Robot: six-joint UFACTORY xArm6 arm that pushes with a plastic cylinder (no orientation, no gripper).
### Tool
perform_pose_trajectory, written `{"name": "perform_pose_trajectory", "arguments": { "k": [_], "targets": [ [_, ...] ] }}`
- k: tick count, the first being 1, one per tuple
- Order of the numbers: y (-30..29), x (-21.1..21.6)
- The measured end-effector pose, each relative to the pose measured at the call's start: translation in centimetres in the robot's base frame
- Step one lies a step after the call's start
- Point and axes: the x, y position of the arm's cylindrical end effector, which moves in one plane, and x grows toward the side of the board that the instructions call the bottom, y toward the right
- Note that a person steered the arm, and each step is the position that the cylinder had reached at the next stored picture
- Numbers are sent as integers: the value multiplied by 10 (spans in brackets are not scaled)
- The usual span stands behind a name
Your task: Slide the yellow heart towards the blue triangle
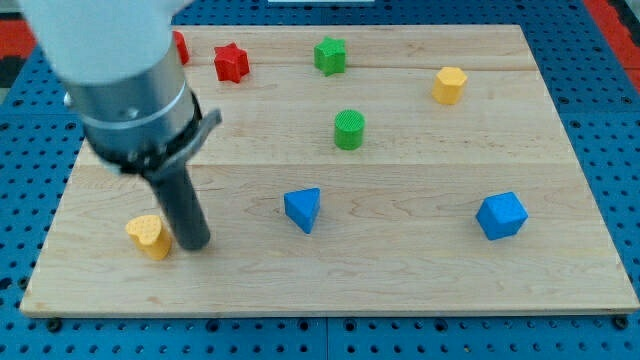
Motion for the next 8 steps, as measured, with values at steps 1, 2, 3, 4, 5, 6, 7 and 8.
{"name": "perform_pose_trajectory", "arguments": {
  "k": [1,2,3,4,5,6,7,8],
  "targets": [
    [-22,49],
    [-63,14],
    [0,3],
    [8,-33],
    [-9,39],
    [-89,14],
    [-12,-1],
    [23,-55]
  ]
}}
